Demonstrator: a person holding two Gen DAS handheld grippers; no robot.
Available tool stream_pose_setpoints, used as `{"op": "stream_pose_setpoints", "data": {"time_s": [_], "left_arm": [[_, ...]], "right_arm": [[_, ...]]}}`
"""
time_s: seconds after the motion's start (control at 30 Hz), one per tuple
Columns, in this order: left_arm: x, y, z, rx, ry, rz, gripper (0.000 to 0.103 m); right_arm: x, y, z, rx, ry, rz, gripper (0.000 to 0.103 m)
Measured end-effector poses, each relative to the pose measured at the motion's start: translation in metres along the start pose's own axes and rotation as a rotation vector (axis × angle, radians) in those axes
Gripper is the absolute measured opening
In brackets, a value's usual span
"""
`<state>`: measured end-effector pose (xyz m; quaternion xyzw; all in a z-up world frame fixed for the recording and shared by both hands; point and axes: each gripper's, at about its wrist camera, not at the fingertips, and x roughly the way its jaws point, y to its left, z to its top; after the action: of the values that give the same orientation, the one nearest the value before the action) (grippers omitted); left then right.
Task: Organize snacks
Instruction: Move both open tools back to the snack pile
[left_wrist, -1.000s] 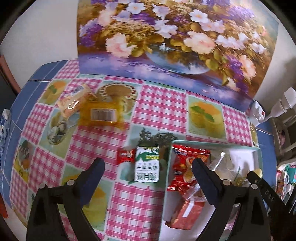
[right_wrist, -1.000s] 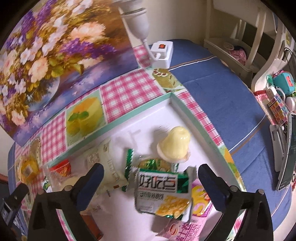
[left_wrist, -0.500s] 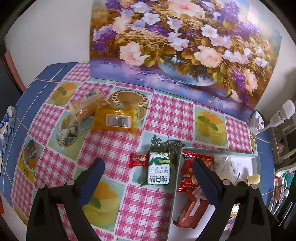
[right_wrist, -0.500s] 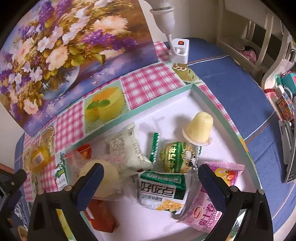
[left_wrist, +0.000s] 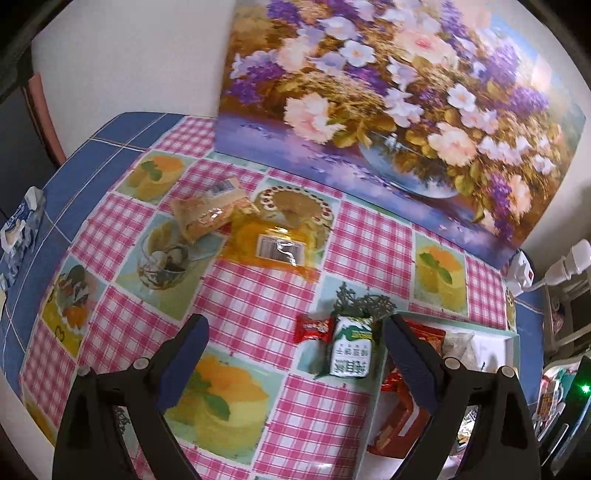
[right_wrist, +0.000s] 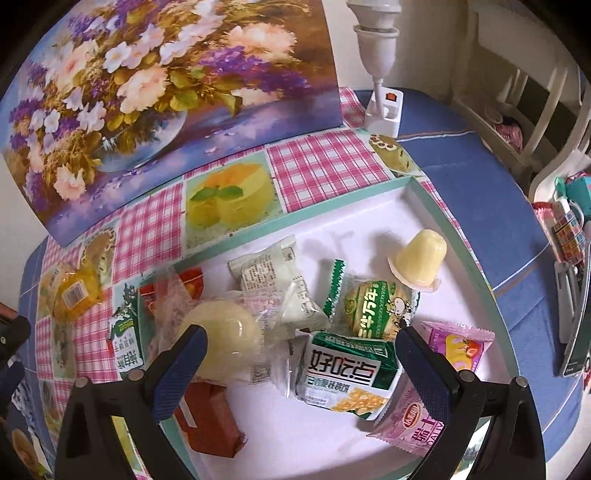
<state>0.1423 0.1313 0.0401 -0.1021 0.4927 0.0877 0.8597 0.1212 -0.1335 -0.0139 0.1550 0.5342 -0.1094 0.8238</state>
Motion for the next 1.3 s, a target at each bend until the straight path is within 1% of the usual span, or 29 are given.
{"op": "stream_pose_setpoints", "data": {"time_s": [0.2,0.33,0.5,0.63,0.77,0.9,1.0,1.13,1.3], "left_arm": [[0.000,0.021,0.006,-0.011,-0.014,0.037,0.095],[0.002,0.036,0.010,-0.023,-0.019,0.061,0.095],[0.004,0.055,0.015,-0.052,-0.018,0.064,0.095],[0.008,0.071,0.020,-0.067,-0.024,0.076,0.095],[0.016,0.089,0.023,-0.081,-0.012,0.098,0.095],[0.026,0.111,0.026,-0.080,0.004,0.143,0.095],[0.032,0.125,0.026,-0.088,0.018,0.158,0.095],[0.042,0.140,0.024,-0.101,0.049,0.156,0.095],[0.050,0.145,0.024,-0.104,0.065,0.127,0.095]], "right_arm": [[-0.004,0.012,0.001,-0.010,-0.028,0.033,0.103],[-0.005,0.024,0.000,-0.029,-0.043,0.075,0.103],[-0.006,0.036,0.000,-0.042,-0.071,0.099,0.103],[-0.009,0.055,-0.002,-0.094,-0.077,0.140,0.103],[-0.011,0.079,-0.005,-0.139,-0.084,0.172,0.103],[-0.010,0.101,-0.010,-0.189,-0.087,0.167,0.103],[-0.009,0.118,-0.016,-0.234,-0.079,0.168,0.103],[-0.007,0.136,-0.023,-0.283,-0.075,0.181,0.103],[-0.001,0.154,-0.031,-0.325,-0.055,0.201,0.102]]}}
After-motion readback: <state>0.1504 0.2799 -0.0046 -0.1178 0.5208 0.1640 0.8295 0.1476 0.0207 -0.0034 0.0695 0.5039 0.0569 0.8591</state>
